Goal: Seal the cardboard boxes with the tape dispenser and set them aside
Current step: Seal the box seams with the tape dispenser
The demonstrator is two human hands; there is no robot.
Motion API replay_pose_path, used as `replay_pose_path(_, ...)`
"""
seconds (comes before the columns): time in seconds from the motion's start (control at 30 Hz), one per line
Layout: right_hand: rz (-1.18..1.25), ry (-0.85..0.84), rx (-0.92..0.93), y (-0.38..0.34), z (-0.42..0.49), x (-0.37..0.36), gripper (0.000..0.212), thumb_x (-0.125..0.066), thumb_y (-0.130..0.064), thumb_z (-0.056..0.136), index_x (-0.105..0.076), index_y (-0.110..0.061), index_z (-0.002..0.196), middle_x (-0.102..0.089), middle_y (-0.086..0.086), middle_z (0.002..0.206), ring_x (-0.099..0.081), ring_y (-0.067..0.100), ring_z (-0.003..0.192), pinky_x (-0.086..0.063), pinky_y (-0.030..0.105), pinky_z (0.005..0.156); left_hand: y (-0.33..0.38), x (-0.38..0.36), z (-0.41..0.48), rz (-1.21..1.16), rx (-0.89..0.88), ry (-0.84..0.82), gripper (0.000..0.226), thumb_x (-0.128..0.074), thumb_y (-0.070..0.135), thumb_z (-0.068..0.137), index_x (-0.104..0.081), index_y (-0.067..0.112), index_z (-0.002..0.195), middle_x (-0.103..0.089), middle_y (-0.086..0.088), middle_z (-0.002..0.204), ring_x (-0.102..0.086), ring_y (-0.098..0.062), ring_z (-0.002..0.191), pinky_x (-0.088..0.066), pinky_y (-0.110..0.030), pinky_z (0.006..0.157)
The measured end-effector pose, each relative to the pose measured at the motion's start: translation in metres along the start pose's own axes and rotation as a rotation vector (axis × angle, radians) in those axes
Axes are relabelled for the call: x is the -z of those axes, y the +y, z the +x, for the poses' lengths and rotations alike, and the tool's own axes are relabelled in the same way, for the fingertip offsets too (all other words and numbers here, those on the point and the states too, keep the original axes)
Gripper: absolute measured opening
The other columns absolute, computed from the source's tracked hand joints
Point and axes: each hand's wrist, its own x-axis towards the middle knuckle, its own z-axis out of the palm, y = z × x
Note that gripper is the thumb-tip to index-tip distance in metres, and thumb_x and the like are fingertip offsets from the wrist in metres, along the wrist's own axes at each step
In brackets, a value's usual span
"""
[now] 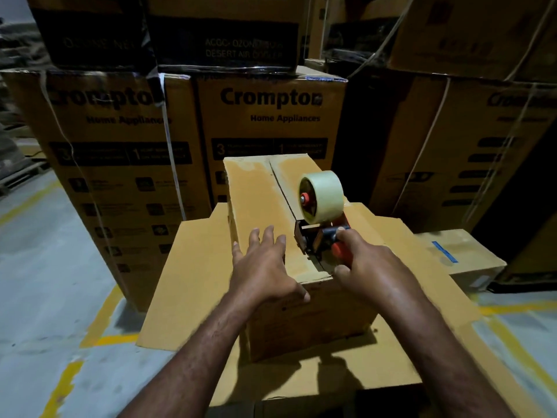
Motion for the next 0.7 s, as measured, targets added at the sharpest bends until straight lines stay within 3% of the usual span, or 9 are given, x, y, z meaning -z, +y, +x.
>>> replay_pose_path(0.2, -0.017, -0.035, -0.02, 0.006, -0.025, 0.015, 0.061, -0.058, -0.033, 0.096, -0.021, -0.05, 0.141, -0.058, 0.004, 0.121, -0.059, 0.019, 0.095, -0.059, 0.041, 0.081, -0.008, 0.007, 0.008, -0.026, 0.021, -0.025, 0.13, -0.081, 0.077, 0.054, -0.022, 0.029, 0.159, 0.001, 0.003, 0.17, 0.007, -0.029, 0.156, -0.004, -0.066, 0.121)
replay_pose_path(0.4, -0.013, -0.016, -0.036, 0.006, -0.034, 0.021, 0.062, -0.058, -0.036, 0.096, -0.021, -0.048, 0.145, -0.058, 0.005, 0.123, -0.056, 0.017, 0.093, -0.058, 0.038, 0.081, 0.003, 0.002, 0.005, 0.032, 0.002, -0.041, 0.129, -0.076, 0.082, 0.056, -0.016, 0.035, 0.16, 0.002, 0.005, 0.171, 0.013, -0.029, 0.155, 0.007, -0.075, 0.115)
replay_pose_path(0.7, -0.04, -0.015, -0.029, -0.01, -0.031, 0.023, 0.059, -0.058, -0.034, 0.097, -0.026, -0.045, 0.145, -0.057, 0.006, 0.125, -0.054, 0.02, 0.095, -0.057, 0.039, 0.084, -0.003, 0.002, 0.009, 0.042, -0.004, -0.039, 0.124, -0.074, 0.084, 0.056, -0.021, 0.038, 0.158, -0.001, 0.004, 0.171, 0.014, -0.03, 0.155, 0.009, -0.08, 0.11)
